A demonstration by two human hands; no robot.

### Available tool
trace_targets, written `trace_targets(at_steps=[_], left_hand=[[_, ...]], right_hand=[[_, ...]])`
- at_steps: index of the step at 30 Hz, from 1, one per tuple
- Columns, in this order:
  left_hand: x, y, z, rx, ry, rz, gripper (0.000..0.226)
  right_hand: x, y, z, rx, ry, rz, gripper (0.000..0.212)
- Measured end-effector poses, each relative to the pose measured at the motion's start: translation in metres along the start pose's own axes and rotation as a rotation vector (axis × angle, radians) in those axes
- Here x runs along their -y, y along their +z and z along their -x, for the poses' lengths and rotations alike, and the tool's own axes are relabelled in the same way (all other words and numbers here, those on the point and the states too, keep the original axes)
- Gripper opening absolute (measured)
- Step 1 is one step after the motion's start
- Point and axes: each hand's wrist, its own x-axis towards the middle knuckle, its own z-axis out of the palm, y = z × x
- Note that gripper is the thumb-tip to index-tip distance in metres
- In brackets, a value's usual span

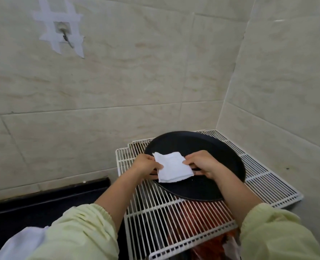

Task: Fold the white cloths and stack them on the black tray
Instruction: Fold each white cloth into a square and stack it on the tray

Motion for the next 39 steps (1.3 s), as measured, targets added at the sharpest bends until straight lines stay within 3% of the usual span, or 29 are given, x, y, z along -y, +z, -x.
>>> trace_targets(at_steps=[7,13,17,20,30,39], left_hand=[[0.002,0.005,-0.013,-0.066,-0.017,-0.135,0.022],[0.006,0.006,-0.018,-0.157,0.077,-0.334,0.031],[0.005,-0.005,-0.009,-0.183,0.153,-0.315,0.023],[0.008,-0.029,-0.002,-0.245,0.246,-0.267,0.025],[0.064,-0.177,0.057,-0.524,0.382,-0.325,0.022],[0.183,-0.314,0.123,-0.527,0.283,-0.608,0.026]], right_hand=[[-0.001,-0.005,0.0,-0.013,-0.022,0.113,0.016],[-0.004,-0.002,0.003,-0.058,-0.084,0.293,0.019],[0.003,0.004,0.006,-0.199,-0.245,0.42,0.014],[0.02,0.025,0.02,-0.172,-0.372,0.383,0.019],[0.066,0.202,0.081,0.04,-0.608,0.543,0.018],[0.007,0.376,0.121,0.196,-0.468,0.621,0.015]])
